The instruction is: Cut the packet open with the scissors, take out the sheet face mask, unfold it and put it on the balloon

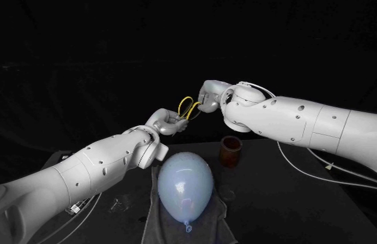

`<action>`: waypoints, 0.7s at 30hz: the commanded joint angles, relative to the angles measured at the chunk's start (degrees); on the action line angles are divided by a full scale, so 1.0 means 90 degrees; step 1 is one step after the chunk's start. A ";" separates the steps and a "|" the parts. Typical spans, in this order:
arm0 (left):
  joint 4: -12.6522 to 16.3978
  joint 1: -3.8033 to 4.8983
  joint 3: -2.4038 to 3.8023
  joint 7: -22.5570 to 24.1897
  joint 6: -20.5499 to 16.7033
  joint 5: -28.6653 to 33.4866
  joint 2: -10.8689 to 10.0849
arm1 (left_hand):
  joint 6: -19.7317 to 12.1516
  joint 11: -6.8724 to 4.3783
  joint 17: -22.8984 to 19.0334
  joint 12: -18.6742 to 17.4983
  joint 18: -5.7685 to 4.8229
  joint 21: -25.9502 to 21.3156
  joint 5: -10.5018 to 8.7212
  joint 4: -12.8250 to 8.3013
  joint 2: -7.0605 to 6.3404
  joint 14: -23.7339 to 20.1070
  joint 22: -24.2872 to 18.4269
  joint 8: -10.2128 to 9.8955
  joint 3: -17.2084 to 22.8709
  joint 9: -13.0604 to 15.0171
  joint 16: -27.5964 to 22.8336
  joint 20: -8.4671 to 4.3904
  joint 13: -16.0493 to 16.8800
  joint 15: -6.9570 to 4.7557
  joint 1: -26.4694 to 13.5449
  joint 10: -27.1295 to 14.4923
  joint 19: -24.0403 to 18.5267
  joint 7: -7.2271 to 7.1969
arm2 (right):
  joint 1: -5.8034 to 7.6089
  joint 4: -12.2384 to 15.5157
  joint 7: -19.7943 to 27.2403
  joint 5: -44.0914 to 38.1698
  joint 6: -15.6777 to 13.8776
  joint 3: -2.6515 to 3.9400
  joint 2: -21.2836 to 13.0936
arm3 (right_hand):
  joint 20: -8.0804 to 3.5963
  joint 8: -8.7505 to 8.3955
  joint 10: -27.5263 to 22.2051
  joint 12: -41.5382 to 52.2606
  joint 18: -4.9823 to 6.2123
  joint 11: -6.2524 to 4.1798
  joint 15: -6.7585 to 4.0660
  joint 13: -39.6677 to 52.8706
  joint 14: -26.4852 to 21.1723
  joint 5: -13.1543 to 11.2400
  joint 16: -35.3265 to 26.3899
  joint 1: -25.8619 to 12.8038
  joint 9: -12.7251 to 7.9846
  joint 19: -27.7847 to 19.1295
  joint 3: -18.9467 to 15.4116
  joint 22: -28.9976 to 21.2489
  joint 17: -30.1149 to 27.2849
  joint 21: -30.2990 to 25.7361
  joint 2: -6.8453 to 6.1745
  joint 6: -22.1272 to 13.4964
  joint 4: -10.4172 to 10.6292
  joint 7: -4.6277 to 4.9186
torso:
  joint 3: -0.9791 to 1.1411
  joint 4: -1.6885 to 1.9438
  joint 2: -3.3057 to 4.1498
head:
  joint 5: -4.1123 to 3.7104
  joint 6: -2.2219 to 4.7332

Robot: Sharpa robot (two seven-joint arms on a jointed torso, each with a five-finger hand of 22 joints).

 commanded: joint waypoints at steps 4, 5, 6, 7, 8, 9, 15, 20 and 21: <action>0.0027 0.0015 0.0007 -0.0094 0.0485 0.0200 -0.0040 | -0.0047 0.0013 0.0005 -0.0015 0.0063 -0.0059 0.0019 0.0053 0.0029 0.0017 -0.0007 0.0057 0.0043 0.0032 -0.0049 0.0018 -0.0004 0.0020 -0.0217 0.0039 -0.0063 -0.0005 | -0.0025 0.0016 0.0076 0.0091 -0.0256 -0.0008 -0.0078 | 0.0235 -0.0581 -0.0604 -0.0241 0.0452 0.0196 0.0221 -0.0082 -0.1450 -0.0004 -0.2277 0.0029 -0.0285 -0.1742 -0.0583 -0.2343 -0.1988 -0.2581 -0.0321 -0.0512 0.0228 0.0047 | 0.0007 0.0001 -0.0003 | 0.0031 -0.0033; 0.0026 0.0016 0.0007 -0.0103 0.0509 0.0218 -0.0049 | -0.0050 0.0013 0.0006 -0.0015 0.0063 -0.0062 0.0018 0.0055 0.0034 0.0017 -0.0006 0.0059 0.0043 0.0035 -0.0050 0.0019 -0.0004 0.0020 -0.0233 0.0038 -0.0063 -0.0005 | -0.0038 0.0020 0.0116 0.0111 -0.0302 -0.0011 -0.0091 | 0.0271 -0.0629 -0.0677 -0.0232 0.0477 0.0212 0.0273 -0.0077 -0.1477 -0.0008 -0.2563 0.0096 -0.0316 -0.1733 -0.0699 -0.2530 -0.2131 -0.2851 -0.0311 -0.0499 0.0259 0.0053 | 0.0007 0.0001 -0.0003 | 0.0036 -0.0035; 0.0025 0.0018 0.0007 -0.0114 0.0531 0.0232 -0.0058 | -0.0050 0.0013 0.0006 -0.0015 0.0063 -0.0062 0.0018 0.0055 0.0034 0.0017 -0.0006 0.0059 0.0043 0.0035 -0.0050 0.0019 -0.0004 0.0020 -0.0233 0.0038 -0.0063 -0.0005 | -0.0052 0.0027 0.0163 0.0135 -0.0348 -0.0013 -0.0106 | 0.0320 -0.0671 -0.0765 -0.0240 0.0459 0.0264 0.0295 -0.0083 -0.1592 -0.0017 -0.2831 0.0142 -0.0341 -0.1769 -0.0788 -0.2680 -0.2251 -0.3078 -0.0303 -0.0502 0.0288 0.0054 | 0.0010 -0.0002 -0.0008 | 0.0051 -0.0038; 0.0024 0.0020 0.0007 -0.0138 0.0569 0.0247 -0.0070 | -0.0055 0.0014 0.0007 -0.0015 0.0064 -0.0065 0.0018 0.0058 0.0045 0.0016 -0.0006 0.0062 0.0045 0.0039 -0.0053 0.0018 -0.0004 0.0021 -0.0252 0.0037 -0.0063 -0.0005 | -0.0071 0.0043 0.0240 0.0172 -0.0415 -0.0015 -0.0129 | 0.0431 -0.0765 -0.0900 -0.0227 0.0443 0.0358 0.0338 -0.0082 -0.1747 0.0007 -0.3342 0.0241 -0.0395 -0.1846 -0.0981 -0.2997 -0.2472 -0.3545 -0.0274 -0.0536 0.0348 0.0004 | 0.0012 -0.0001 -0.0005 | 0.0058 -0.0040; 0.0023 0.0022 0.0007 -0.0161 0.0606 0.0256 -0.0078 | -0.0055 0.0014 0.0007 -0.0015 0.0064 -0.0065 0.0018 0.0058 0.0045 0.0016 -0.0006 0.0062 0.0045 0.0039 -0.0053 0.0018 -0.0004 0.0021 -0.0252 0.0037 -0.0063 -0.0005 | -0.0084 0.0058 0.0306 0.0205 -0.0468 -0.0017 -0.0149 | 0.0446 -0.0808 -0.0935 -0.0226 0.0461 0.0354 0.0433 -0.0084 -0.1849 0.0000 -0.3588 0.0271 -0.0420 -0.1858 -0.1094 -0.3137 -0.2566 -0.3742 -0.0287 -0.0550 0.0381 -0.0013 | 0.0013 0.0000 -0.0004 | 0.0060 -0.0039; 0.0019 0.0023 0.0007 -0.0188 0.0652 0.0270 -0.0086 | -0.0057 0.0014 0.0007 -0.0015 0.0064 -0.0066 0.0018 0.0059 0.0049 0.0015 -0.0006 0.0063 0.0045 0.0041 -0.0054 0.0019 -0.0004 0.0021 -0.0261 0.0037 -0.0063 -0.0004 | -0.0097 0.0078 0.0384 0.0248 -0.0528 -0.0018 -0.0173 | 0.0484 -0.0831 -0.0948 -0.0220 0.0451 0.0388 0.0423 -0.0083 -0.1860 -0.0005 -0.3727 0.0306 -0.0436 -0.1858 -0.1170 -0.3238 -0.2617 -0.3882 -0.0277 -0.0545 0.0404 -0.0013 | 0.0015 0.0001 -0.0001 | 0.0060 -0.0038; -0.0016 0.0035 0.0006 -0.0291 0.0926 0.0360 -0.0124 | -0.0069 0.0014 0.0009 -0.0013 0.0058 -0.0087 0.0016 0.0068 0.0078 0.0010 -0.0009 0.0074 0.0041 0.0054 -0.0063 0.0024 -0.0003 0.0023 -0.0319 0.0038 -0.0079 -0.0005 | -0.0159 0.0254 0.0908 0.0557 -0.0885 -0.0025 -0.0417 | 0.0687 -0.0971 -0.0900 -0.0160 0.0464 0.0487 0.0654 -0.0083 -0.2276 -0.0008 -0.4891 0.0580 -0.0559 -0.1894 -0.1690 -0.4059 -0.3005 -0.5011 -0.0117 -0.0357 0.0660 0.0086 | 0.0009 -0.0007 -0.0002 | 0.0048 -0.0039; -0.0075 0.0042 0.0005 -0.0367 0.1193 0.0386 -0.0165 | -0.0085 0.0012 0.0008 -0.0015 0.0058 -0.0101 0.0018 0.0054 0.0103 -0.0004 -0.0010 0.0076 0.0049 0.0061 -0.0074 0.0023 -0.0003 0.0025 -0.0337 0.0030 -0.0090 -0.0011 | -0.0242 0.0476 0.1765 0.0707 -0.1571 -0.0034 -0.0788 | 0.0731 -0.0979 -0.0624 -0.0061 0.0478 0.0411 0.0662 -0.0087 -0.2355 0.0009 -0.5371 0.1004 -0.0633 -0.1819 -0.1466 -0.4410 -0.3182 -0.5455 0.0037 -0.0014 0.0596 0.0310 | 0.0004 -0.0012 -0.0005 | 0.0046 -0.0052; -0.0094 0.0045 0.0005 -0.0395 0.1277 0.0380 -0.0175 | -0.0088 0.0011 0.0008 -0.0016 0.0058 -0.0103 0.0018 0.0049 0.0106 -0.0006 -0.0010 0.0077 0.0051 0.0062 -0.0076 0.0023 -0.0004 0.0025 -0.0337 0.0028 -0.0091 -0.0013 | -0.0267 0.0556 0.1980 0.0694 -0.1752 -0.0036 -0.0889 | 0.0713 -0.0957 -0.0571 -0.0050 0.0482 0.0400 0.0645 -0.0089 -0.2319 0.0010 -0.5395 0.1113 -0.0632 -0.1777 -0.1374 -0.4422 -0.3191 -0.5462 0.0075 0.0065 0.0545 0.0320 | 0.0004 -0.0014 -0.0004 | 0.0055 -0.0050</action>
